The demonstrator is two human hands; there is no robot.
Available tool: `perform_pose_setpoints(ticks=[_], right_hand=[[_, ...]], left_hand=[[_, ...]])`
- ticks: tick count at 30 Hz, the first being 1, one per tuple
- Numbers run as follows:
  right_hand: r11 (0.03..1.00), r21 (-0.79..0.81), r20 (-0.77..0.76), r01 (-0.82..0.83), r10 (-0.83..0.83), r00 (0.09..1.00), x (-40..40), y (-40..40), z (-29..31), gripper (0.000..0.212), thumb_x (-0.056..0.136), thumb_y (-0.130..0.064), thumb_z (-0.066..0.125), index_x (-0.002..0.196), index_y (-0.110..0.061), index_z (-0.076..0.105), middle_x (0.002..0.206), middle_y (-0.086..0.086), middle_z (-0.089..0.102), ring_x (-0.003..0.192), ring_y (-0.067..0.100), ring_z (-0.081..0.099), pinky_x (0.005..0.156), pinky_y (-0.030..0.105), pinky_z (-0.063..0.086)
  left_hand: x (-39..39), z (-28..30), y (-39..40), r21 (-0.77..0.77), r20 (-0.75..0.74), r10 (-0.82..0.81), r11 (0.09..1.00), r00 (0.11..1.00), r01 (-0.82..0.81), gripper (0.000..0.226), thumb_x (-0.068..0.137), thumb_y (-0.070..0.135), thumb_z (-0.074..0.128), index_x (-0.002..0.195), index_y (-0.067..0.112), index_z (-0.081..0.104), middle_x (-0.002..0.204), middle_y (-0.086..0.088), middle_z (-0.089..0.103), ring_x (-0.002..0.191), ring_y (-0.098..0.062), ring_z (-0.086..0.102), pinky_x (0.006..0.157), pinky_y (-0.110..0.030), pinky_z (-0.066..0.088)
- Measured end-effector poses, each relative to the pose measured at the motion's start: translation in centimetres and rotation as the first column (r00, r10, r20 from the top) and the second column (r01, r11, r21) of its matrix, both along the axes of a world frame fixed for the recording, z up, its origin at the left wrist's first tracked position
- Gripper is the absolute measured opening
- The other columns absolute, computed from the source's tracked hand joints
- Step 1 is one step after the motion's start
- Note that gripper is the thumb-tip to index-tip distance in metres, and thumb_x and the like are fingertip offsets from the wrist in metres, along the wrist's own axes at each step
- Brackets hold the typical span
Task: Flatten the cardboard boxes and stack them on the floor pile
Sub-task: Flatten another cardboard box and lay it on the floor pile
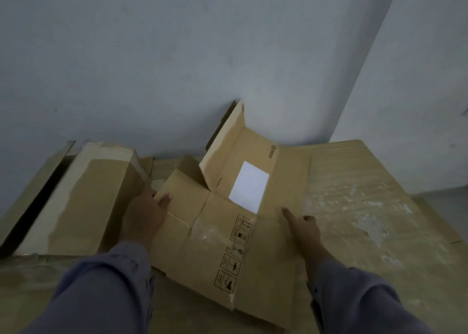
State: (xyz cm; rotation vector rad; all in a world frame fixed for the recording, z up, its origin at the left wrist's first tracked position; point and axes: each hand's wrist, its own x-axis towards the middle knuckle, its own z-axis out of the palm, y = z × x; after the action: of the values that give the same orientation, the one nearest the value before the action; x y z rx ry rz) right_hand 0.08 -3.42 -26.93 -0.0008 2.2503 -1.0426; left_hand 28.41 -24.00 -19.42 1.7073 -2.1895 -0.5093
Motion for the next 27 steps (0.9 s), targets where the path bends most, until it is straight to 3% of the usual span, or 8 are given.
perform_pose_setpoints(ticks=[6,11,15,18,21,23,25,27], right_hand=[[0.959,0.261,-0.071,-0.110,0.133,0.989,1.3,-1.1,-0.8,0.084,0.070,-0.061,0.071,0.130,-0.010,0.042,0.131,0.017,0.045,0.120,0.037,0.045,0.098,0.045,0.038],[0.987,0.030,-0.196,-0.157,0.160,0.967,-0.3,0.4,-0.1,0.041,0.090,-0.018,0.055,0.127,-0.011,0.038,0.112,0.021,0.058,0.085,0.034,0.050,0.074,0.038,0.040],[0.951,0.126,-0.329,-0.283,0.309,0.892,-4.5,1.8,0.7,0.051,0.092,-0.022,0.057,0.138,-0.015,0.038,0.118,0.023,0.062,0.106,0.043,0.058,0.084,0.042,0.045],[0.921,0.184,-0.353,-0.343,0.388,0.851,-7.7,3.0,0.7,0.050,0.094,-0.025,0.055,0.141,-0.019,0.038,0.125,0.019,0.059,0.111,0.041,0.055,0.090,0.042,0.044],[0.845,0.454,-0.446,-0.282,0.489,0.750,-8.9,3.5,0.3,0.051,0.093,-0.018,0.048,0.142,-0.027,0.035,0.133,0.017,0.046,0.119,0.039,0.043,0.096,0.048,0.039],[0.824,0.519,-0.560,-0.227,0.528,0.639,-7.6,3.3,-0.1,0.056,0.089,-0.012,0.048,0.142,-0.023,0.034,0.143,0.013,0.035,0.128,0.036,0.034,0.102,0.050,0.034],[0.810,0.478,-0.631,-0.340,0.586,0.508,-5.6,3.1,-1.0,0.062,0.090,-0.020,0.047,0.148,-0.017,0.027,0.154,0.009,0.027,0.141,0.031,0.023,0.113,0.053,0.021],[0.675,0.511,-0.584,-0.532,0.727,0.361,-3.6,3.5,-2.8,0.068,0.097,-0.034,0.037,0.155,-0.015,0.008,0.163,0.004,0.006,0.150,0.023,0.002,0.117,0.053,-0.001]], left_hand=[[0.6,-3.3,1.5,0.116,0.128,0.100,0.987,0.987,-0.115,0.055,0.096,0.048,0.043,0.134,0.008,0.045,0.121,-0.023,0.059,0.109,-0.043,0.056,0.091,-0.048,0.046],[0.4,-6.2,3.9,0.284,0.126,0.035,0.956,0.991,-0.070,0.052,0.098,0.044,0.040,0.137,0.010,0.039,0.132,-0.020,0.051,0.117,-0.040,0.051,0.094,-0.045,0.042],[-0.8,-8.0,7.0,0.385,0.307,-0.069,0.921,0.949,-0.057,0.058,0.095,0.052,0.038,0.131,0.009,0.051,0.129,-0.014,0.056,0.116,-0.032,0.055,0.093,-0.038,0.044],[-2.1,-8.5,8.7,0.458,0.374,-0.184,0.889,0.909,-0.008,0.057,0.087,0.060,0.043,0.110,0.012,0.065,0.101,-0.008,0.064,0.100,-0.027,0.063,0.074,-0.030,0.046],[-4.1,-8.0,10.2,0.351,0.361,-0.089,0.935,0.928,-0.047,0.068,0.076,0.066,0.055,0.126,0.020,0.052,0.109,-0.003,0.063,0.100,-0.026,0.063,0.068,-0.028,0.040],[-5.7,-7.4,11.3,0.218,0.384,-0.007,0.973,0.923,-0.083,0.074,0.071,0.069,0.060,0.126,0.022,0.049,0.115,-0.002,0.062,0.101,-0.026,0.062,0.070,-0.030,0.041],[-7.1,-7.5,12.2,0.057,0.466,0.001,0.998,0.885,-0.031,0.078,0.064,0.073,0.061,0.117,0.018,0.052,0.113,-0.005,0.057,0.102,-0.027,0.056,0.078,-0.036,0.043],[-8.3,-9.0,13.1,-0.089,0.457,-0.128,0.978,0.880,0.188,0.074,0.066,0.069,0.058,0.114,0.013,0.053,0.114,-0.009,0.052,0.104,-0.032,0.052,0.083,-0.042,0.042]])
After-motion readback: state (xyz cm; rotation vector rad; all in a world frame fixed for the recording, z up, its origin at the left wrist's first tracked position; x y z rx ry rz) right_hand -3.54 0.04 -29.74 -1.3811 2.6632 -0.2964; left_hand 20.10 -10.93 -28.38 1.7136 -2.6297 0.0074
